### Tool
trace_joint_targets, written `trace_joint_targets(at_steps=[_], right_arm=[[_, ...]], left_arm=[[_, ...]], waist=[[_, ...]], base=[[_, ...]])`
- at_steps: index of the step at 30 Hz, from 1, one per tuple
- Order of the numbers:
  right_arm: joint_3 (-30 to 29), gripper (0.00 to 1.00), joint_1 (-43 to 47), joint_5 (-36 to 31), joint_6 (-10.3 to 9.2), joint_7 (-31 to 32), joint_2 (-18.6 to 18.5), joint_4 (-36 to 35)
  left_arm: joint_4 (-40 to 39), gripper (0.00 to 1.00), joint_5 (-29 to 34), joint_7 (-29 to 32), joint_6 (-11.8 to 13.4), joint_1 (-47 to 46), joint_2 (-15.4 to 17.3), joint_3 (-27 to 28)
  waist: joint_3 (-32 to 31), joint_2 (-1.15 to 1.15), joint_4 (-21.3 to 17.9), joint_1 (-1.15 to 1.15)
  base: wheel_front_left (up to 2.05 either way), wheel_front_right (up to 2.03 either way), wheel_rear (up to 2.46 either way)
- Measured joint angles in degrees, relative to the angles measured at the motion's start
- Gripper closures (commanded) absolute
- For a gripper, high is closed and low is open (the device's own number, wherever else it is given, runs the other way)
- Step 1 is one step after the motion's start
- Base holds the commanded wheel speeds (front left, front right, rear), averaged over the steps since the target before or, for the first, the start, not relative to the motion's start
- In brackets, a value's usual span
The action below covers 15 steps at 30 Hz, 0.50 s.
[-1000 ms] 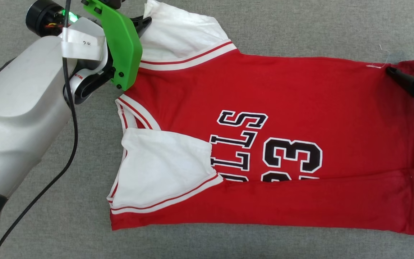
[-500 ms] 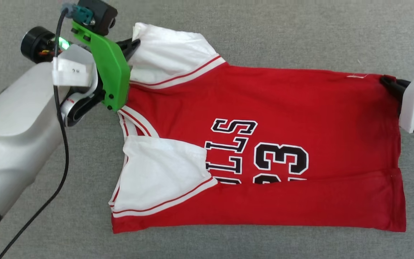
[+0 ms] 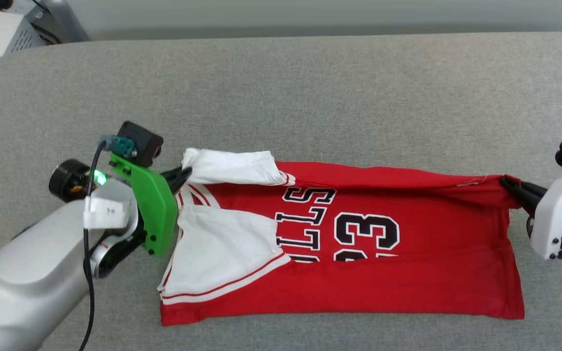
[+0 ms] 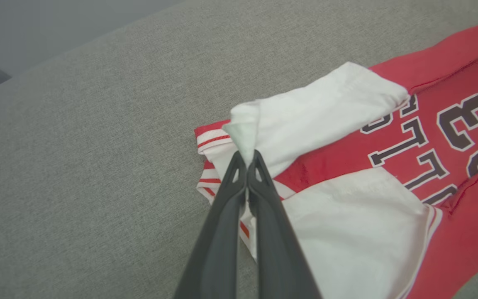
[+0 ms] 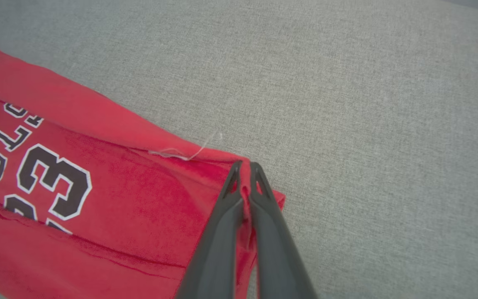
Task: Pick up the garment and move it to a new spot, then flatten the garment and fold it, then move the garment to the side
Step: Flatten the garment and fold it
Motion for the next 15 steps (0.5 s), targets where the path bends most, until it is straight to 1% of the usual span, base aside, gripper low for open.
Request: trace_joint_targets(at_steps=[3,8,11,15], right_arm=[[-0.04,1.00,4.10,0.46,0.00,-1.26,-0.29,-1.44],[-0.88,1.00,10.14,0.52,0.00,-2.83,-0.35,-3.50],[-1.85,1.00,13.25,0.68,0.00,-3.46,-0.22,-4.30],[-3.26,1.00,17.08,0.89,0.00,-3.64,0.65,-4.47]], left_arm=[[-2.22,1.00,-1.38,-0.64,1.55,4.03,1.14,-0.51],[-4.50,1.00,-3.19,-1.97,3.65,10.01,2.14,-1.31],[-4.98,1.00,-3.44,-2.56,4.70,12.89,3.14,-1.87],[-5.98,1.00,-3.67,-2.99,6.16,15.35,3.38,-2.81]], waist=[[-1.87,0.00,0.00,0.00],[-3.81,0.00,0.21,0.00],[-4.28,0.00,0.43,0.00],[-3.86,0.00,0.73,0.00]], base=[[0.00,0.00,0.00],[0.00,0.00,0.00],[0.00,0.00,0.00],[0.00,0.00,0.00]])
